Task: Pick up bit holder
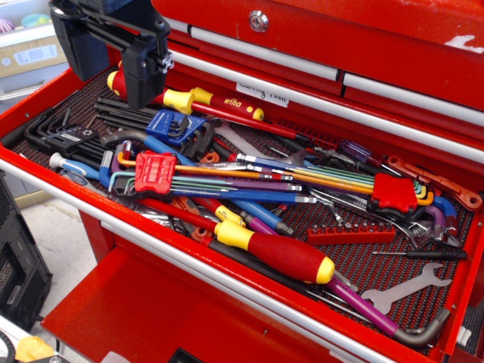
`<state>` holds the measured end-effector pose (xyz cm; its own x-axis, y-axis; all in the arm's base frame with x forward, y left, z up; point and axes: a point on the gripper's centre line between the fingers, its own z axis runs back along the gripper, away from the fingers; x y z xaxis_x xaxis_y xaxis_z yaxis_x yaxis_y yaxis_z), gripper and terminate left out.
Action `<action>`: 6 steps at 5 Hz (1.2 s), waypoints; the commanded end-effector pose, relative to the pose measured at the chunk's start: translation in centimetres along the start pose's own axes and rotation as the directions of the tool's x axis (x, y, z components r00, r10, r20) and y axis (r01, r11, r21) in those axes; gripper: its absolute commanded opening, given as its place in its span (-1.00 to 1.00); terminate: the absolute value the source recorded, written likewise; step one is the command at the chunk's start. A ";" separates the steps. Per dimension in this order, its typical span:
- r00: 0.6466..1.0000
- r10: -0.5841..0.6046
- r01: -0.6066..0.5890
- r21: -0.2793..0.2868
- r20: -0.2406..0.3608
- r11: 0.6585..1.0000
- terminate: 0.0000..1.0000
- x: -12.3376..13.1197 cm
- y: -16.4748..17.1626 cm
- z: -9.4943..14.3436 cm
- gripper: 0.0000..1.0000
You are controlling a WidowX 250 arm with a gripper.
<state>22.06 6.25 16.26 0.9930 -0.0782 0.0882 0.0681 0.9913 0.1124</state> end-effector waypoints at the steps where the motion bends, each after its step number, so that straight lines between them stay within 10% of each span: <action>1: 1.000 0.000 0.000 0.000 0.000 1.000 -1.00 0.0 0.0 0.0 1.00; 2: 0.971 -0.234 0.231 0.070 0.050 0.971 -1.00 2.1 -4.0 0.7 1.00; 4: 0.832 -0.539 0.550 -0.060 0.131 0.833 -1.00 3.6 -13.9 0.3 1.00; 6: 0.794 -0.541 0.584 -0.097 0.278 0.806 -1.00 5.6 -17.9 -5.7 1.00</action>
<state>27.51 -11.59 6.98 0.7297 -0.6292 0.2676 0.6486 0.7609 0.0204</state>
